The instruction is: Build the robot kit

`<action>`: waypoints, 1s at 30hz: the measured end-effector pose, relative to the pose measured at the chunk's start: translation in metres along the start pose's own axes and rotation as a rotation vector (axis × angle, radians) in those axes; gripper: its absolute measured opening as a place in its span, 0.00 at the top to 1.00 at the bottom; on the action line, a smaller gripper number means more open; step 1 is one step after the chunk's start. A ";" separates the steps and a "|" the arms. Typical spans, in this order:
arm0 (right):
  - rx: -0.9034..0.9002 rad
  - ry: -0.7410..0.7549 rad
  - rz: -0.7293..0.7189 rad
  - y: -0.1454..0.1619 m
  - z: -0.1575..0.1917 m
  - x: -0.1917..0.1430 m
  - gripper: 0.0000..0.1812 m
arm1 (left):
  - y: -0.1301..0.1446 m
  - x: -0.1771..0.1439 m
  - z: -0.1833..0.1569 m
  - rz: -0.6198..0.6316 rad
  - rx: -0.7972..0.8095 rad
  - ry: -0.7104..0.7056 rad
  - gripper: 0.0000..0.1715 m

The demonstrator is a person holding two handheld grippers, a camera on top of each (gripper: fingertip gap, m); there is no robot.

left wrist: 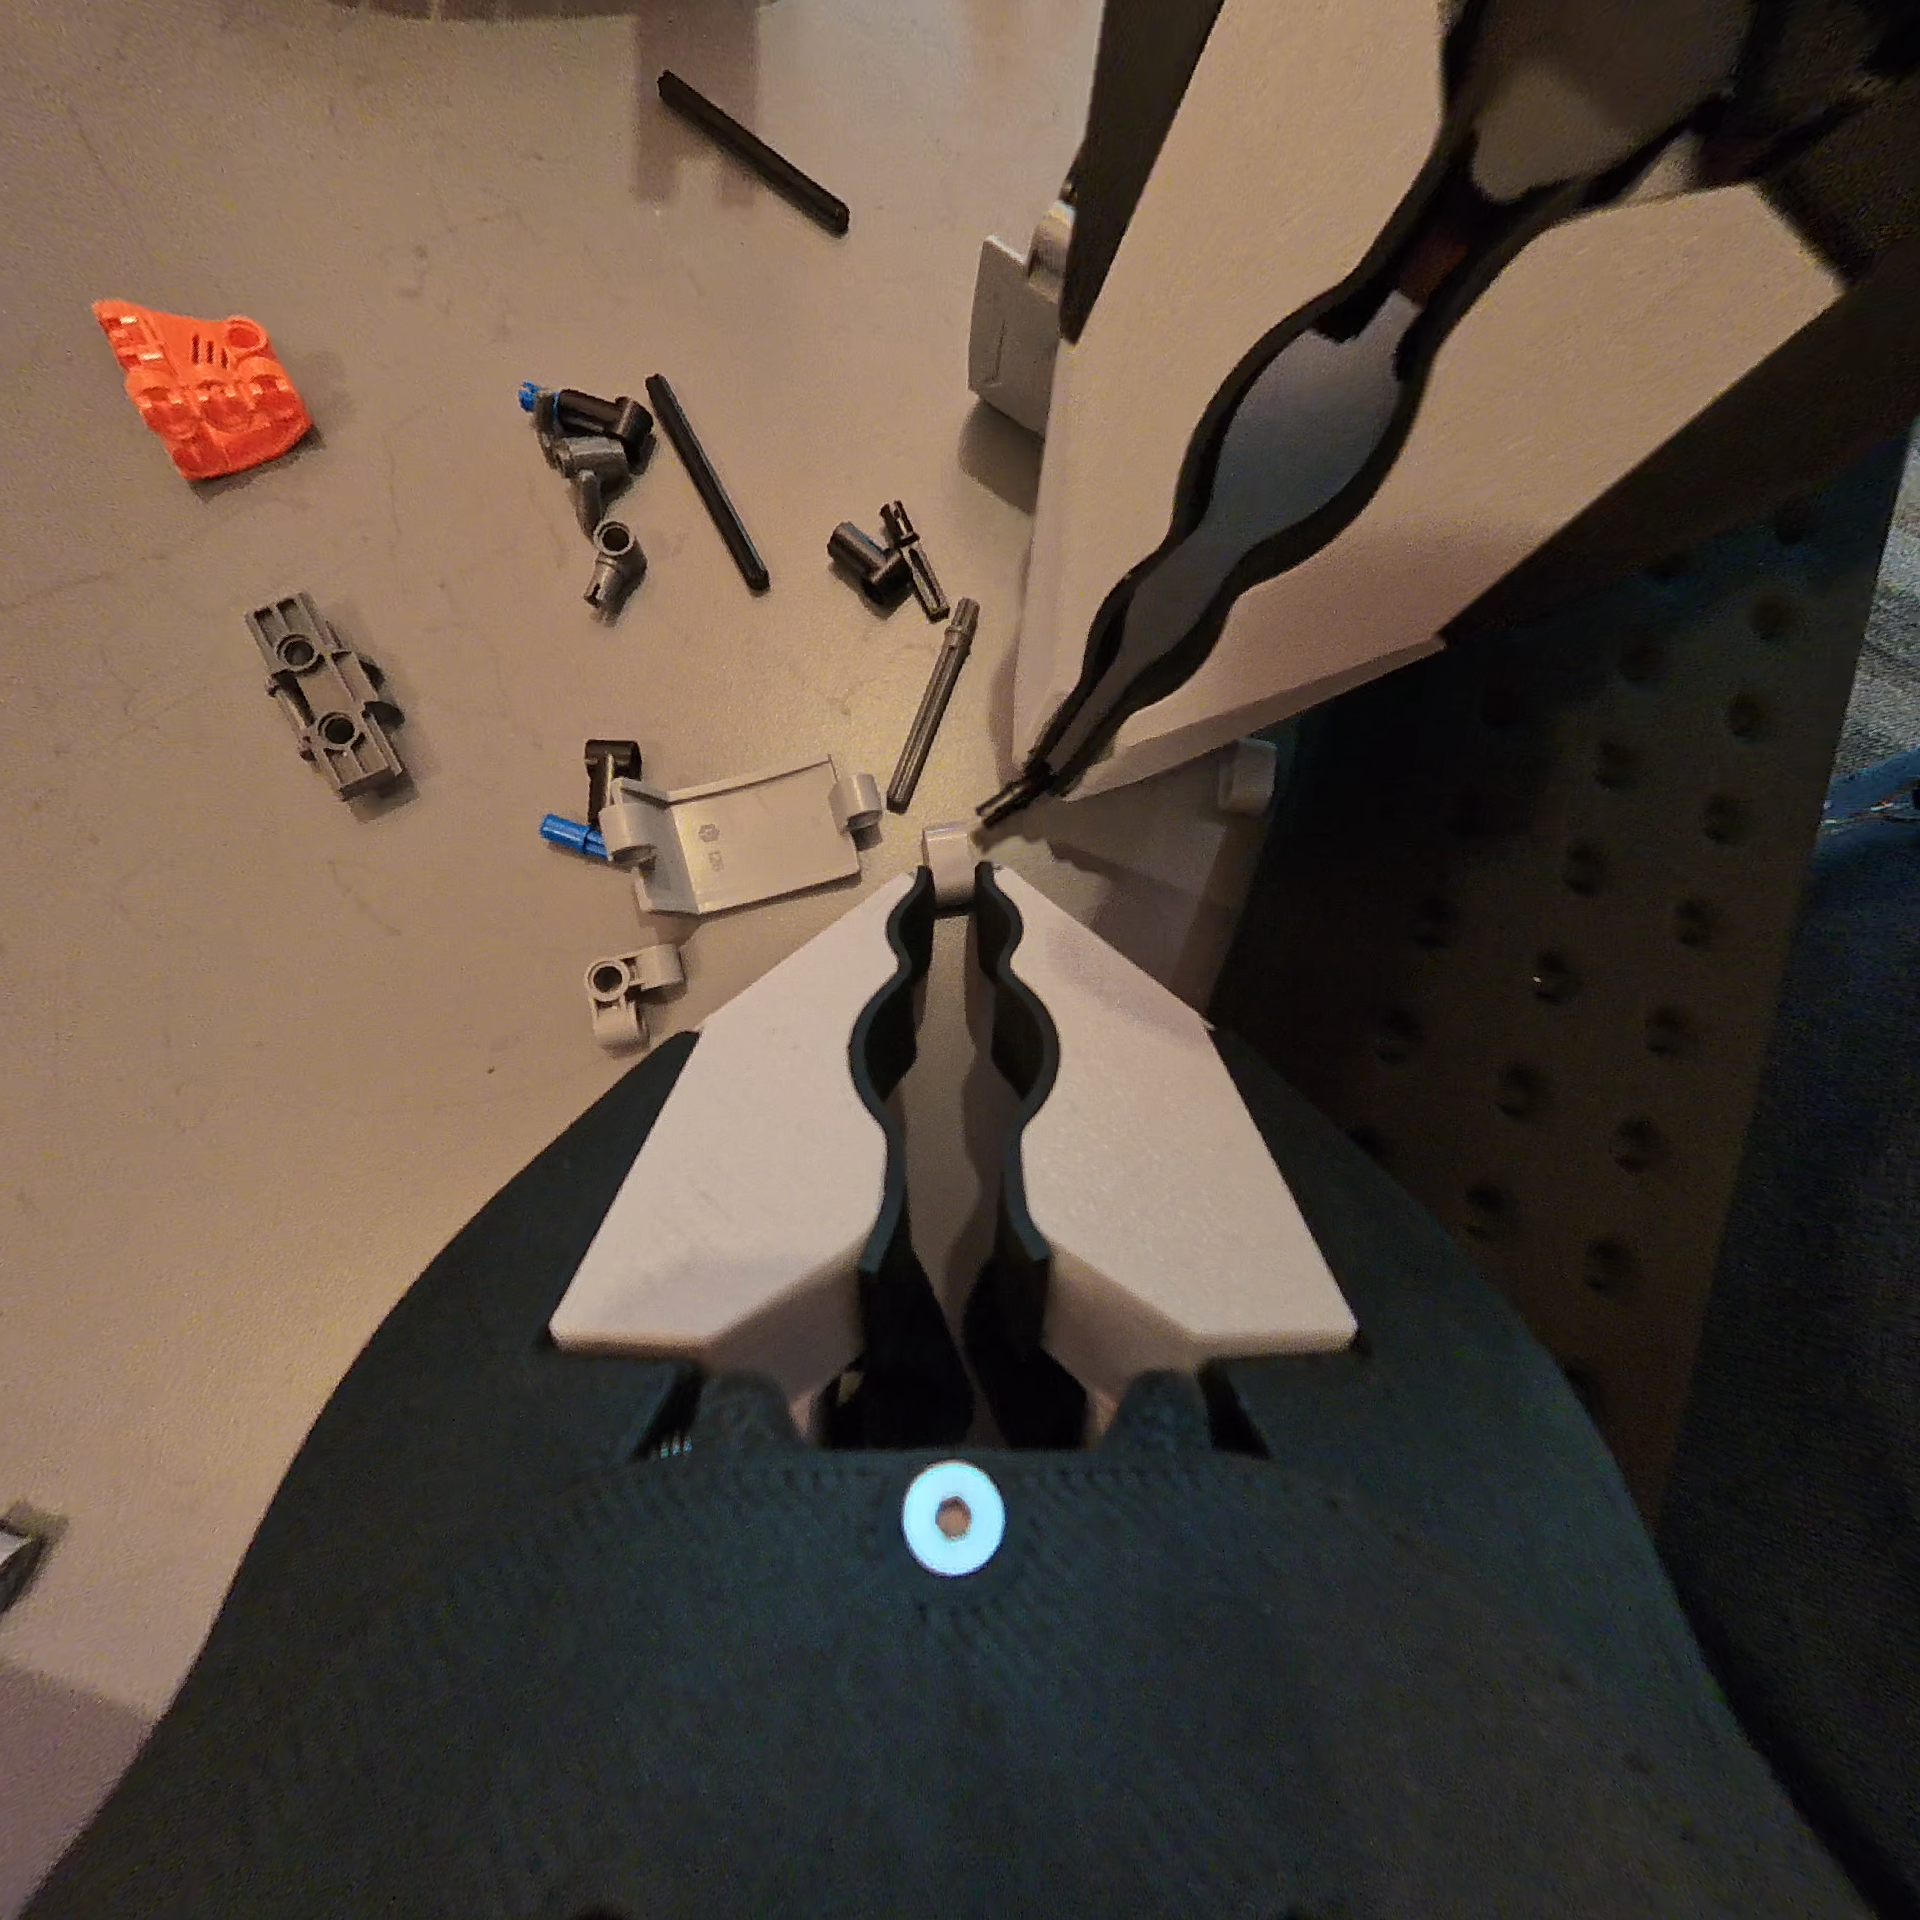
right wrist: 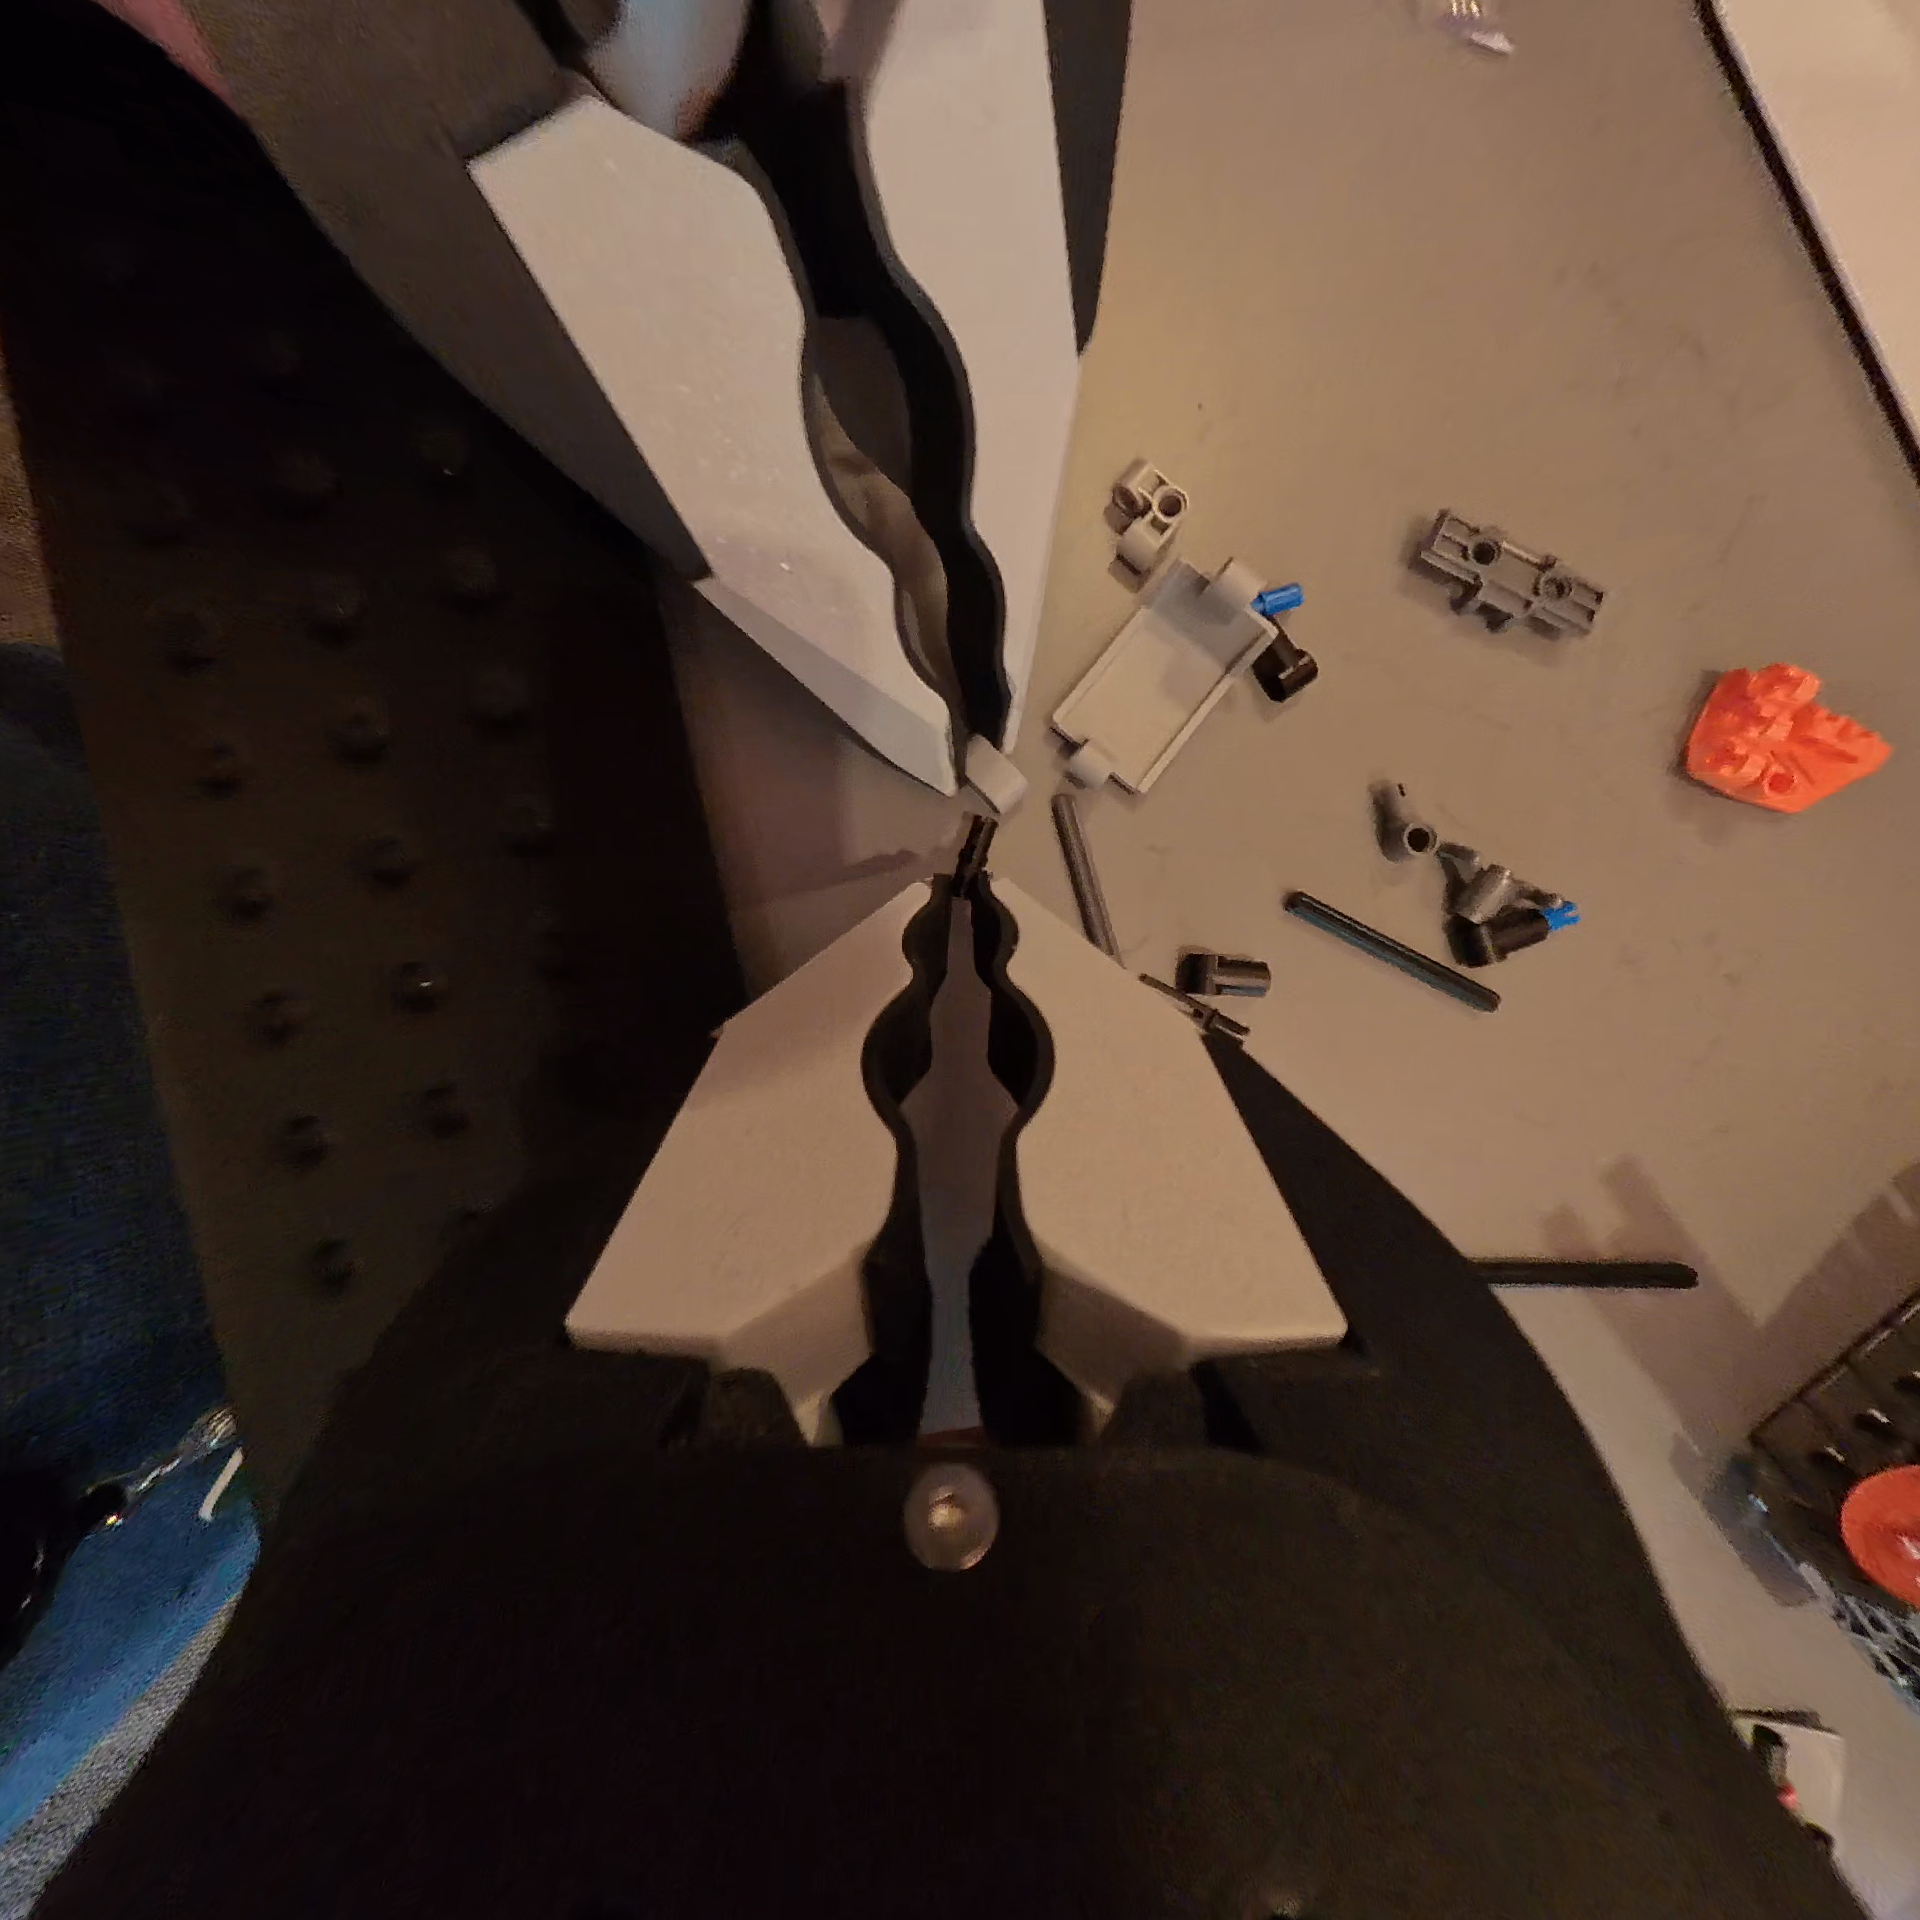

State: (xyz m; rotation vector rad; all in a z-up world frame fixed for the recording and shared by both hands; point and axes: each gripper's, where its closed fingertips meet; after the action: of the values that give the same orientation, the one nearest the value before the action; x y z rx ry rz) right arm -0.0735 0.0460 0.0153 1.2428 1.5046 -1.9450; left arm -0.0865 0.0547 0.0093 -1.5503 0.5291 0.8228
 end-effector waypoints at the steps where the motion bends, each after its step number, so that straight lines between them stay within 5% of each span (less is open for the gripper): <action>1: 0.011 -0.001 0.000 0.001 -0.001 0.002 0.99 | 0.000 0.000 0.000 0.000 -0.003 0.000 0.97; 30: 0.172 0.110 -0.087 -0.004 -0.009 0.009 1.00 | -0.003 0.003 0.008 0.068 0.046 -0.220 0.97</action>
State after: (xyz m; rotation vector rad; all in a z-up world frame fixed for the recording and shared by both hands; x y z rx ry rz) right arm -0.0775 0.0572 0.0094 1.3980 1.4921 -2.1325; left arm -0.0842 0.0635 0.0093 -1.3858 0.4378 1.0131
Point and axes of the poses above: each gripper's, where its closed fingertips meet, x out along the fingers, y out of its underside, z = x × y across the jaws, and after that the axes turned 8 degrees about x, right-handed
